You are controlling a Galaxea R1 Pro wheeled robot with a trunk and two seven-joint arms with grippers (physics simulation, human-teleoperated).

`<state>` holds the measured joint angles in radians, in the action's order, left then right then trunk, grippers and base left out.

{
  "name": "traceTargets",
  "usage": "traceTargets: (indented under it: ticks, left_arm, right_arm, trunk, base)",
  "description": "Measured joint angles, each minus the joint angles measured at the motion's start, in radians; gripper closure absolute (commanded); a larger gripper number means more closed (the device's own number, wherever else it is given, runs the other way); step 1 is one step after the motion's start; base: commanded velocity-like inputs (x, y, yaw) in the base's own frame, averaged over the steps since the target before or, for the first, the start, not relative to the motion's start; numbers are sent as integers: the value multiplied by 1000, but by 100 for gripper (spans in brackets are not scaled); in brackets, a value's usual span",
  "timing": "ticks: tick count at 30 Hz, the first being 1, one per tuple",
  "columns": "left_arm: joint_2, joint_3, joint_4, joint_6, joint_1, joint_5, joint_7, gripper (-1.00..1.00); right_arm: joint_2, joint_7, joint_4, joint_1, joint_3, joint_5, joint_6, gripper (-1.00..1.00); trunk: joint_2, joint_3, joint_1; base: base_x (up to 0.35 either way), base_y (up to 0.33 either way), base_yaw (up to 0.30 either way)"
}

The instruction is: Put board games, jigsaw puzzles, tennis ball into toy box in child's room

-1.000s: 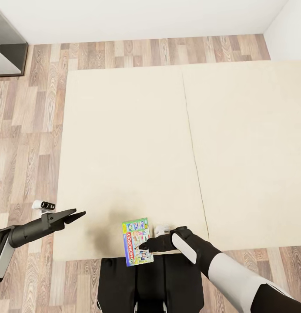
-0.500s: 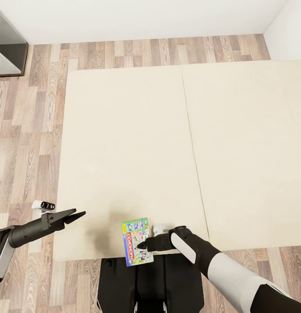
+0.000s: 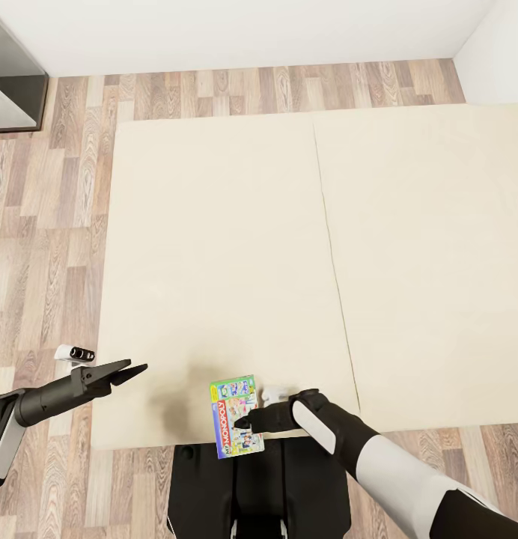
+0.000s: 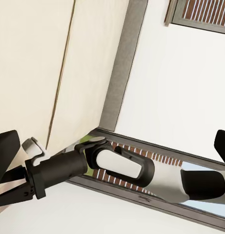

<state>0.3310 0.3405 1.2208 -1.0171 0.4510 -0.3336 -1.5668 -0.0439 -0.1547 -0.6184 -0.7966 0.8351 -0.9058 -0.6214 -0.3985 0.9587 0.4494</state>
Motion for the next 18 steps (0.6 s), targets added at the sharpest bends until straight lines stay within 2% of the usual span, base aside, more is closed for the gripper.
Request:
traceTargets:
  ticks: [13, 18]
  left_arm:
    - [1, 1, 0, 0, 0, 0, 0, -100]
    - [3, 2, 0, 0, 0, -1, 0, -100]
  right_arm:
    - [-35, 0, 0, 0, 2, 3, 15, -100]
    - [-38, 0, 0, 0, 3, 2, 23, -100]
  trunk:
    - [0, 0, 0]
    - [0, 0, 0]
  base:
    - [0, 0, 0]
    - [0, 0, 0]
